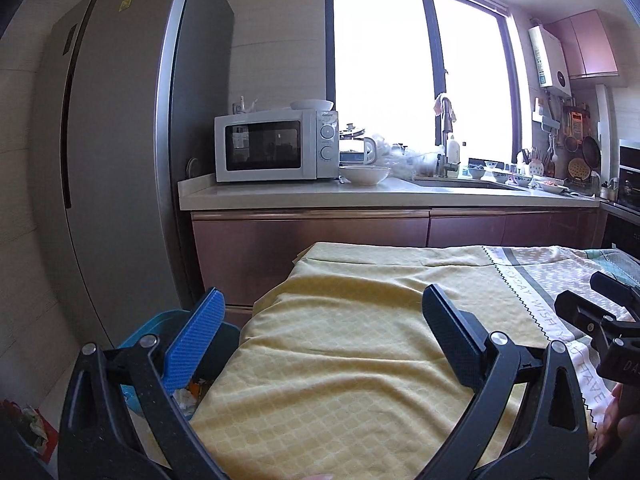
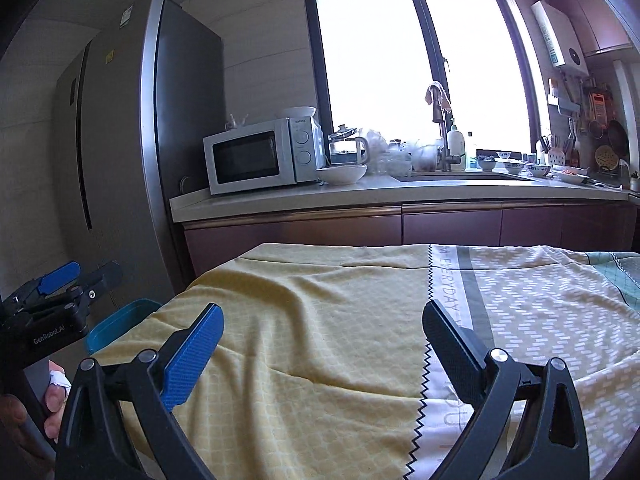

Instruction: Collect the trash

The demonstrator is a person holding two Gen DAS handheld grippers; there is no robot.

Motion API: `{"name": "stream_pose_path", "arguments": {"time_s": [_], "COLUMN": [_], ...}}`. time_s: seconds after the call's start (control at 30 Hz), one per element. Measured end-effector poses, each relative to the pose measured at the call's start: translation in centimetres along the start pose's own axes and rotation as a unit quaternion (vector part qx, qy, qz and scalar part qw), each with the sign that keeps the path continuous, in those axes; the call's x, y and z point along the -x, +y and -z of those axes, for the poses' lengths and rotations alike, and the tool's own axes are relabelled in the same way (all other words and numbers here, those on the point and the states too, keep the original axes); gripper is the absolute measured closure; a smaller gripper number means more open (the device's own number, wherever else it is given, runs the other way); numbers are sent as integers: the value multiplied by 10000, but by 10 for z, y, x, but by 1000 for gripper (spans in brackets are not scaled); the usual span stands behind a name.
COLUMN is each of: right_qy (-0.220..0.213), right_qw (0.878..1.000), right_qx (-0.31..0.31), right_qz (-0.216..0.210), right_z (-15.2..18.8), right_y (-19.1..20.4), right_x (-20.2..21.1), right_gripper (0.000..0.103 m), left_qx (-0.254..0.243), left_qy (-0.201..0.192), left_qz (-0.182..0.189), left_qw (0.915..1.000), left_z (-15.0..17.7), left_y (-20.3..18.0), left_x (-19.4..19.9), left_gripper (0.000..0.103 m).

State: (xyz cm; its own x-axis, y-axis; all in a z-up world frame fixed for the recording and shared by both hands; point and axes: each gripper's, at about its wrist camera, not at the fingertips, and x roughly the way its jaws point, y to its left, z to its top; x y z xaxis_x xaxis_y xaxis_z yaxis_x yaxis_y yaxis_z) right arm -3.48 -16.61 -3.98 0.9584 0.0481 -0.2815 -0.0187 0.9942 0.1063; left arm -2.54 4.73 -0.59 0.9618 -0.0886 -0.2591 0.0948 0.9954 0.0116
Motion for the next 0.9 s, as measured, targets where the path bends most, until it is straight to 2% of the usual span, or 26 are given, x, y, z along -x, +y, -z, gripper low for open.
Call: {"name": "stream_pose_path", "arguments": {"time_s": [0.9], "right_qy": [-65], "right_qw": [9999], "right_qx": [-44], "right_qz": [90], "right_z": [-1], "right_y": [-6], "right_x": [12], "right_gripper": [7], "left_qx": [-74], "left_qy": [-217], "left_qz": [-148], "left_qw": [9996], "left_z": [1], "left_y": [-7], "left_x": [9], "left_gripper": [6]}}
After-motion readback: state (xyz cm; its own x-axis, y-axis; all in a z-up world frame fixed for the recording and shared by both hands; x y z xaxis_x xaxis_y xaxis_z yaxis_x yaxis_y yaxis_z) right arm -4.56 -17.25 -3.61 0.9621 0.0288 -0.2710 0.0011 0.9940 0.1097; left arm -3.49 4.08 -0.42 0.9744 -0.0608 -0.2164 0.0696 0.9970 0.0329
